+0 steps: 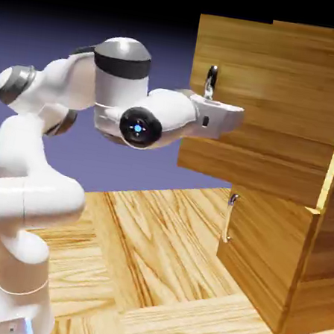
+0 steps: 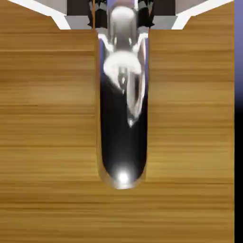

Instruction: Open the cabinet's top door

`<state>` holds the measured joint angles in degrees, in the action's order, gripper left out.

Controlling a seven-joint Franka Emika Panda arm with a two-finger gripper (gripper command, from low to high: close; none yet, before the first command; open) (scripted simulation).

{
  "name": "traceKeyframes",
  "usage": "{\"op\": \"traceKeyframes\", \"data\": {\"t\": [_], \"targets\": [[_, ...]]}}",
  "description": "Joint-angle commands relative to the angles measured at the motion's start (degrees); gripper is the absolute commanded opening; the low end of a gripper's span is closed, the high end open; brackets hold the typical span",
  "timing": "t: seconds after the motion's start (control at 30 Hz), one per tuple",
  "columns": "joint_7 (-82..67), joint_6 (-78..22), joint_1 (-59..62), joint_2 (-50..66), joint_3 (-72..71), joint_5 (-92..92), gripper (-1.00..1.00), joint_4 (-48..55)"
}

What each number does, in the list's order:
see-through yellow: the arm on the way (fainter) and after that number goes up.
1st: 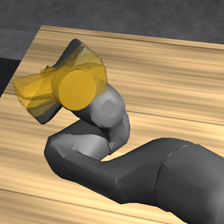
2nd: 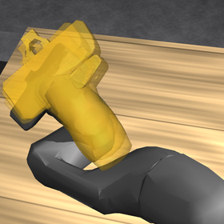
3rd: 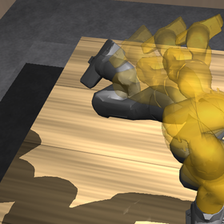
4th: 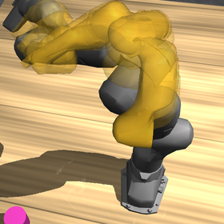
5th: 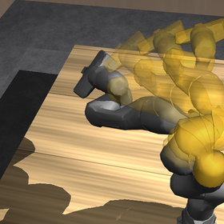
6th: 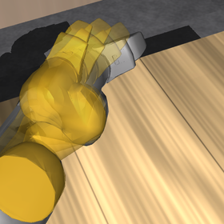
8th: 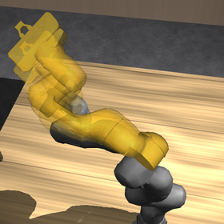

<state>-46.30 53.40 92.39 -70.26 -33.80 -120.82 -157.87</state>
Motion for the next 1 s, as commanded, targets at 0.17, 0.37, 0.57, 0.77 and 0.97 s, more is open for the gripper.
{"op": "traceKeyframes", "data": {"t": [0.17, 0.37, 0.57, 0.77, 0.97], "targets": [[-9.93, -13.64, 9.34, 12.34, -0.34, 10.85, -1.00, 6.87], [-20.60, -22.03, 18.00, 24.80, -4.61, 22.92, -1.00, 16.83], [-29.09, -24.74, 24.64, 37.26, -11.21, 34.66, -1.00, 27.97], [-32.63, -23.20, 28.59, 49.72, -18.36, 44.22, -1.00, 37.93], [-31.59, -19.37, 29.53, 62.18, -24.43, 51.80, -1.00, 45.78]]}}
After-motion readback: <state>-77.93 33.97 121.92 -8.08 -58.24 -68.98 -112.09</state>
